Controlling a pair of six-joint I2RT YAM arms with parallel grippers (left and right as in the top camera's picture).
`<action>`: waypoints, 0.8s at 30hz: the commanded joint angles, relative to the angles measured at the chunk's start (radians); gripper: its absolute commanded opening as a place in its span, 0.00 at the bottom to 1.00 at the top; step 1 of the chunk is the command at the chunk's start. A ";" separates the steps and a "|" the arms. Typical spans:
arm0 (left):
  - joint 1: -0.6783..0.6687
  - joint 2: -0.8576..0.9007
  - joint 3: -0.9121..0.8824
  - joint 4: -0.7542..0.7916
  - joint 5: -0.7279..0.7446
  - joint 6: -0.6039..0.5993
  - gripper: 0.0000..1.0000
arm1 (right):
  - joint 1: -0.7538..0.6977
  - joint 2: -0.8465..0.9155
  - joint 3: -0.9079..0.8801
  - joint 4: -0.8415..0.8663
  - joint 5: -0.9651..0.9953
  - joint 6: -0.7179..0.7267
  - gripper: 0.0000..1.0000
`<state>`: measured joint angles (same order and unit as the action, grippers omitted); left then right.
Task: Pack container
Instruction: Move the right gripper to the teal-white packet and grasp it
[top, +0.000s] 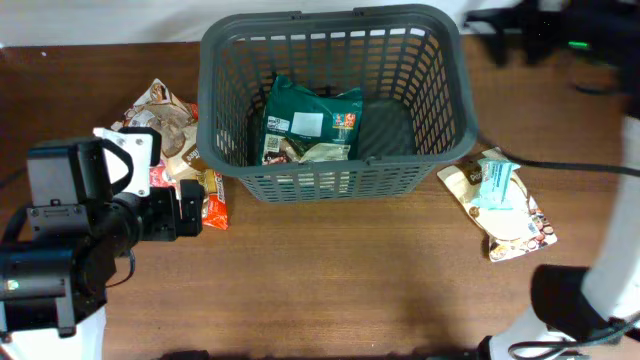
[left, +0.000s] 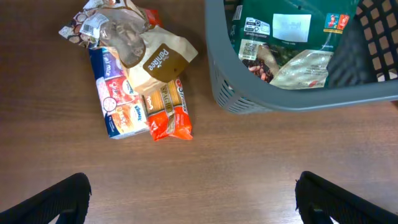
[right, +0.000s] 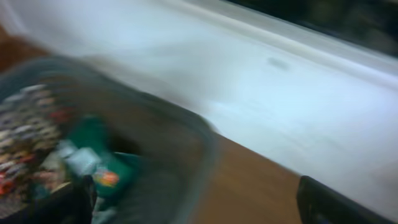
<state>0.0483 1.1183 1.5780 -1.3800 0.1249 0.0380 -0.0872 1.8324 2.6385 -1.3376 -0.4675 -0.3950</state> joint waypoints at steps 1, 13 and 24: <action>0.007 -0.001 -0.001 0.002 0.018 0.015 0.99 | -0.156 0.027 -0.018 -0.073 0.039 0.064 0.99; 0.007 -0.001 -0.001 0.002 0.018 0.015 0.99 | -0.328 0.057 -0.537 0.031 0.288 0.282 0.99; 0.007 -0.001 -0.001 0.002 0.018 0.016 0.99 | -0.307 0.057 -1.101 0.388 0.259 0.279 0.99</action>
<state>0.0486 1.1183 1.5784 -1.3804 0.1249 0.0380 -0.4103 1.8977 1.6356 -1.0080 -0.2001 -0.1295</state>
